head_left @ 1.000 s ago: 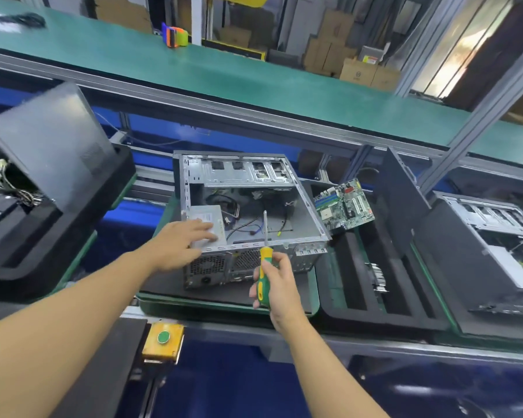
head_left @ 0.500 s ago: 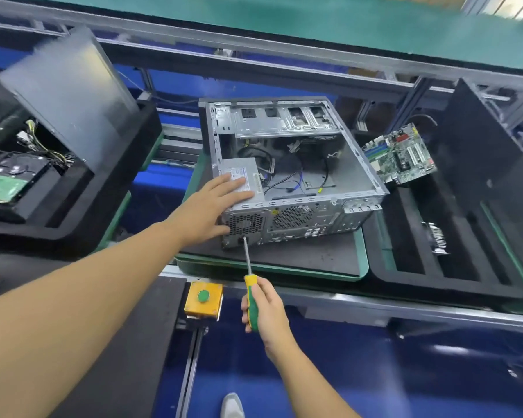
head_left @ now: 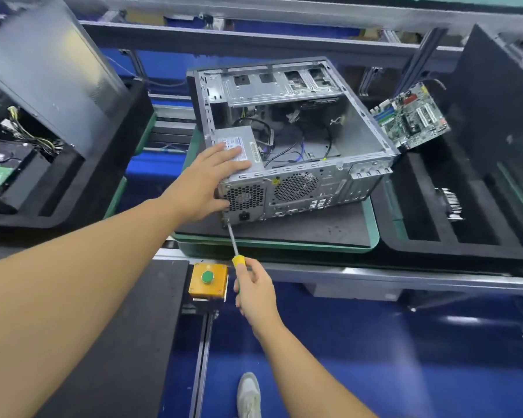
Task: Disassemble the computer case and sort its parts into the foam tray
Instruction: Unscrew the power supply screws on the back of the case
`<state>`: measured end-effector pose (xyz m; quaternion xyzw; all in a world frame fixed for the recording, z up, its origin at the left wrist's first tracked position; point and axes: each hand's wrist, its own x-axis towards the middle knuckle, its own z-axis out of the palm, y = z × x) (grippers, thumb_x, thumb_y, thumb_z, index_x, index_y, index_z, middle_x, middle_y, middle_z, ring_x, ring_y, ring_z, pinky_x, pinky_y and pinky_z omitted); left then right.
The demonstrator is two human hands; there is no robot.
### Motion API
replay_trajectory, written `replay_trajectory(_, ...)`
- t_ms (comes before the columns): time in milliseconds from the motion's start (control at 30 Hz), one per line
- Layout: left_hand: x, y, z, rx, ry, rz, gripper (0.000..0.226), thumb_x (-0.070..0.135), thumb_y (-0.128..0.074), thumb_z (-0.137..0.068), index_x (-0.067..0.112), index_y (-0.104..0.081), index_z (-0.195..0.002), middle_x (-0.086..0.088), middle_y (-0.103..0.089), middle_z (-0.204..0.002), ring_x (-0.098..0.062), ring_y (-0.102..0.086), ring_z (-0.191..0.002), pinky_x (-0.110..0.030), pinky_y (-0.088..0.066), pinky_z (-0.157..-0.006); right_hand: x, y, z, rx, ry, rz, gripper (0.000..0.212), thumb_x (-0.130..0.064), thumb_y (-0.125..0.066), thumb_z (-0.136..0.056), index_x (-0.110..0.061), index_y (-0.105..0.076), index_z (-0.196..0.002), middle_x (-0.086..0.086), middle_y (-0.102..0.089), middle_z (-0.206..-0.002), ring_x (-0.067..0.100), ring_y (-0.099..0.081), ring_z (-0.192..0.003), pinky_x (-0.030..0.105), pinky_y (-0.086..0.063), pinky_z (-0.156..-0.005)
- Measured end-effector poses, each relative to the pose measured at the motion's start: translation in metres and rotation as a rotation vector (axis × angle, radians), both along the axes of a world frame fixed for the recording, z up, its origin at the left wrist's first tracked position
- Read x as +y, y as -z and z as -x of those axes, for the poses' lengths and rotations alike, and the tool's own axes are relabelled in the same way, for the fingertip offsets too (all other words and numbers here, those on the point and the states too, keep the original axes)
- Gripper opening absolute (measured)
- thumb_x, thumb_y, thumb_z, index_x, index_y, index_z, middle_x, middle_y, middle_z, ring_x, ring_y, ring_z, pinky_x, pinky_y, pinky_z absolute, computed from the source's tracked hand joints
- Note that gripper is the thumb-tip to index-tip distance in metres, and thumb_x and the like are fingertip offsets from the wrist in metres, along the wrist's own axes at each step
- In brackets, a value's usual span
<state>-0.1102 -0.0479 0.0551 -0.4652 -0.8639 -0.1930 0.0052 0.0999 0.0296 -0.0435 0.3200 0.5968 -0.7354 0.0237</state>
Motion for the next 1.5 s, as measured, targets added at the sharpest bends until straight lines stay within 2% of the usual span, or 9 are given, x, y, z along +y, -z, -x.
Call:
replay_trajectory(333,0.001,-0.006,-0.005,-0.032,-0.031,-0.003,0.091,0.017,-0.088,-0.072,0.034,-0.041,-0.148,0.006,-0.027,-0.161,-0.021,-0.012,-0.152,-0.046,-0.023,-0.121,-0.005,-0.005,0.004,-0.061,0.062,0.08,0.016,-0.042,-0.053,-0.101,-0.032,-0.066,-0.1,-0.002,-0.054,-0.067,0.011,-0.04,-0.047,0.022,-0.031,-0.04)
replay_trajectory(400,0.001,-0.006,-0.006,-0.038,-0.034,-0.015,0.09,0.016,-0.088,-0.072,0.034,-0.042,-0.147,0.006,-0.027,-0.161,-0.021,-0.012,-0.152,-0.045,-0.022,-0.121,0.001,-0.006,0.004,-0.104,0.085,0.238,0.021,-0.036,-0.052,-0.101,-0.022,-0.068,-0.103,0.002,-0.055,-0.069,0.012,-0.039,-0.046,0.022,-0.028,-0.039)
replay_trajectory(533,0.001,-0.006,-0.008,-0.048,-0.035,-0.022,0.09,0.015,-0.087,-0.072,0.034,-0.042,-0.147,0.006,-0.028,-0.161,-0.02,-0.011,-0.152,-0.041,-0.02,-0.122,0.017,-0.003,0.003,-0.078,0.1,0.893,0.028,-0.03,-0.055,-0.1,-0.008,-0.071,-0.103,0.001,-0.051,-0.067,0.008,-0.034,-0.043,0.018,-0.023,-0.034)
replay_trajectory(733,0.001,-0.006,-0.007,-0.066,-0.031,-0.04,0.089,0.012,-0.087,-0.072,0.032,-0.043,-0.147,0.005,-0.028,-0.161,-0.02,-0.01,-0.152,-0.04,-0.017,-0.123,0.016,0.003,0.001,0.025,0.096,1.184,0.025,-0.023,-0.052,-0.096,-0.002,-0.066,-0.097,0.001,-0.046,-0.062,0.009,-0.036,-0.037,0.018,-0.023,-0.029)
replay_trajectory(1000,0.001,-0.006,-0.009,-0.06,-0.034,-0.047,0.089,0.011,-0.087,-0.072,0.031,-0.043,-0.147,0.004,-0.028,-0.161,-0.02,-0.01,-0.152,-0.038,-0.016,-0.122,-0.005,-0.009,0.009,-0.062,0.126,0.369,0.027,-0.023,-0.048,-0.1,-0.006,-0.069,-0.104,0.003,-0.06,-0.072,0.013,-0.043,-0.046,0.024,-0.027,-0.04)
replay_trajectory(1300,0.001,-0.006,-0.011,-0.051,-0.028,-0.033,0.088,0.011,-0.086,-0.074,0.029,-0.042,-0.148,0.002,-0.027,-0.162,-0.022,-0.01,-0.152,-0.039,-0.014,-0.122,-0.017,-0.014,0.008,-0.135,0.049,-0.614,0.011,-0.039,-0.051,-0.1,-0.032,-0.059,-0.096,-0.01,-0.065,-0.082,0.009,-0.059,-0.075,0.031,-0.047,-0.06)
replay_trajectory(1367,0.001,-0.006,-0.011,-0.05,-0.029,-0.033,0.089,0.011,-0.086,-0.073,0.03,-0.042,-0.148,0.002,-0.027,-0.161,-0.022,-0.01,-0.152,-0.04,-0.016,-0.123,-0.013,-0.012,0.006,-0.114,0.028,-0.613,0.005,-0.037,-0.055,-0.098,-0.033,-0.057,-0.095,-0.011,-0.063,-0.081,0.01,-0.058,-0.073,0.035,-0.052,-0.061)
replay_trajectory(1433,0.002,-0.006,-0.01,-0.046,-0.029,-0.031,0.089,0.012,-0.086,-0.073,0.03,-0.042,-0.148,0.002,-0.027,-0.161,-0.022,-0.01,-0.152,-0.042,-0.017,-0.123,-0.006,-0.012,0.007,-0.076,0.051,-0.31,0.004,-0.032,-0.061,-0.096,-0.034,-0.058,-0.097,-0.009,-0.062,-0.082,0.011,-0.059,-0.064,0.04,-0.059,-0.059)
replay_trajectory(1500,0.001,-0.005,-0.009,-0.043,-0.028,-0.03,0.089,0.013,-0.087,-0.073,0.03,-0.042,-0.148,0.003,-0.027,-0.161,-0.022,-0.01,-0.152,-0.042,-0.017,-0.123,0.002,-0.017,0.011,-0.113,0.003,0.065,0.009,-0.03,-0.062,-0.097,-0.032,-0.058,-0.104,0.0,-0.062,-0.087,0.011,-0.056,-0.055,0.031,-0.054,-0.049)
